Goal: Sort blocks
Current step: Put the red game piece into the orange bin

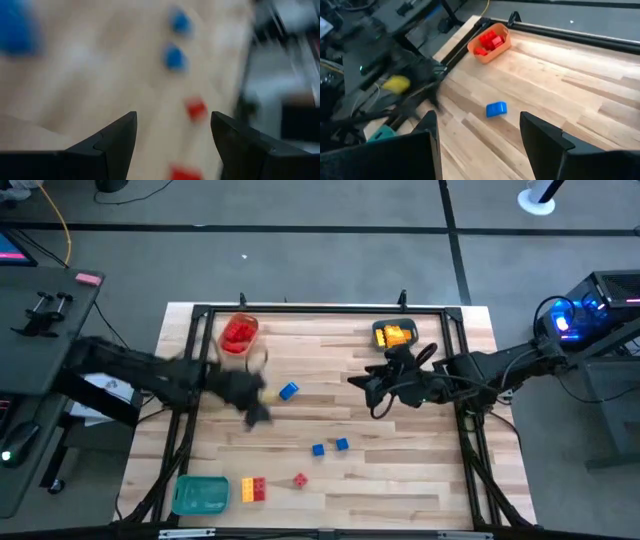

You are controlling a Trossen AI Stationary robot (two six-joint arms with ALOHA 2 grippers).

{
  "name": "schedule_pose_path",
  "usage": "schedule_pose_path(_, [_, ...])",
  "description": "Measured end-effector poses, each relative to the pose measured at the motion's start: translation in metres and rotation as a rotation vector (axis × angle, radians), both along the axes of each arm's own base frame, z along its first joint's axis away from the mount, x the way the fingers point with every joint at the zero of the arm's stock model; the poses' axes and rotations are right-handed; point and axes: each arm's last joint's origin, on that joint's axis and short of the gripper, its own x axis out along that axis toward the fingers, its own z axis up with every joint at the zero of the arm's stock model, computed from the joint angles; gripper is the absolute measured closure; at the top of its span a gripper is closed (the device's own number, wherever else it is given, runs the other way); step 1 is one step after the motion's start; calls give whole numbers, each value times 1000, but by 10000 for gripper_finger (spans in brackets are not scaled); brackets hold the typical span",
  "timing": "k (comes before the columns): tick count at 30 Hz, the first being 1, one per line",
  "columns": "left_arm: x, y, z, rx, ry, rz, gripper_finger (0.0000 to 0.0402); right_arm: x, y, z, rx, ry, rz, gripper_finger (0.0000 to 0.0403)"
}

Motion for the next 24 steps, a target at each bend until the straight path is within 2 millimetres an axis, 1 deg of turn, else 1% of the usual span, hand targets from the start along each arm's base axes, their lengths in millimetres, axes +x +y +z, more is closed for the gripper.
schedule_pose_path(3, [-13, -55, -5, -11, 17, -186, 165, -3, 4, -2, -9, 27, 16, 242])
schedule_pose_path(5, [-23, -85, -5, 21, 20, -298, 172, -4, 5, -3, -15, 44, 22, 242])
schedule_pose_path(7, [-29, -109, -4, 106, -11, -396, 181, -5, 5, -4, -20, 57, 23, 242])
schedule_pose_path(9, [-32, -125, -5, 240, -47, -459, 195, -6, 4, -5, -22, 64, 23, 242])
schedule_pose_path(11, [-27, -136, -1, 369, -100, -480, 213, -6, 3, -5, -26, 76, 20, 242])
schedule_pose_path(13, [-17, -141, 3, 453, -129, -480, 239, -6, 2, -5, -31, 79, 16, 242])
schedule_pose_path(15, [-6, -145, 5, 466, -120, -504, 278, -6, 2, -6, -35, 84, 14, 242])
schedule_pose_path(18, [3, -150, 1, 423, -68, -575, 364, -6, 1, -6, -40, 90, 12, 242])
schedule_pose_path(19, [4, -152, -2, 402, -50, -592, 382, -7, 1, -6, -40, 94, 11, 242])
schedule_pose_path(21, [6, -157, -9, 384, -27, -612, 390, -7, 1, -7, -40, 101, 9, 242])
schedule_pose_path(24, [9, -169, -19, 400, -65, -701, 399, -8, 1, -8, -38, 112, 14, 242])
